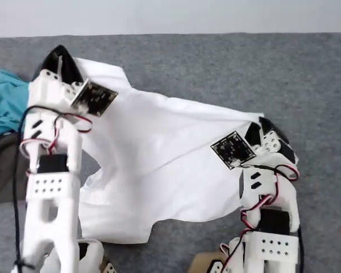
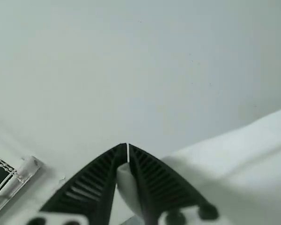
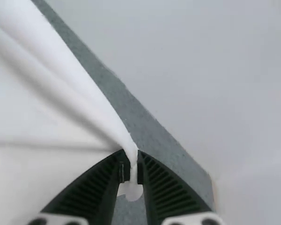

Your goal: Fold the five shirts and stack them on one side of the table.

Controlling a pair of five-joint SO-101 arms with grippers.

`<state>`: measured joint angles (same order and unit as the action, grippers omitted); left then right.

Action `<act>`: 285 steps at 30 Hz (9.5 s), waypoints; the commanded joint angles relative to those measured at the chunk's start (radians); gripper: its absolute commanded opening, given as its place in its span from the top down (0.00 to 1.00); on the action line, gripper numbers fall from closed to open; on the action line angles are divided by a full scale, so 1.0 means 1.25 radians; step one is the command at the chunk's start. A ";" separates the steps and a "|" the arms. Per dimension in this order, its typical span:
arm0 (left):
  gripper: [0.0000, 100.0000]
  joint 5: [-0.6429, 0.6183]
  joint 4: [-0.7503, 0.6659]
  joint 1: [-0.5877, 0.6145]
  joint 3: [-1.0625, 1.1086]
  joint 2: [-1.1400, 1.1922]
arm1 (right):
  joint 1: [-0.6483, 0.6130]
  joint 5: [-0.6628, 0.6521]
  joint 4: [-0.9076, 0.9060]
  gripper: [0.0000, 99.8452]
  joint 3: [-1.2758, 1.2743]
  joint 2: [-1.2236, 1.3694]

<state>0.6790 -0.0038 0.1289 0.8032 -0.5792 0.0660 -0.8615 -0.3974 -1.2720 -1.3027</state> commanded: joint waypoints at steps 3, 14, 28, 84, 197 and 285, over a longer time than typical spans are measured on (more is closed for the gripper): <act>1.00 -0.063 -0.026 -0.004 -0.143 0.088 | 0.007 0.023 0.009 0.99 0.070 0.014; 1.00 -0.069 -0.026 -0.007 -0.280 0.247 | 0.006 0.119 -0.051 0.99 0.405 0.482; 1.00 -0.070 -0.026 -0.009 -0.510 0.571 | -0.003 0.144 0.001 0.99 0.670 0.940; 0.91 -0.072 1.279 -0.025 -0.986 0.567 | -0.039 0.146 -1.113 0.79 1.666 1.393; 0.93 -0.139 1.241 -0.082 -0.396 0.389 | 0.184 0.141 -1.055 0.89 1.081 1.350; 0.93 -0.193 1.408 -0.033 -0.542 0.358 | 0.045 0.281 -1.089 0.79 1.191 1.193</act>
<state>0.4457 1.7238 0.0660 0.1051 -0.0606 0.1335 -0.5271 -1.6909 0.1596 0.2624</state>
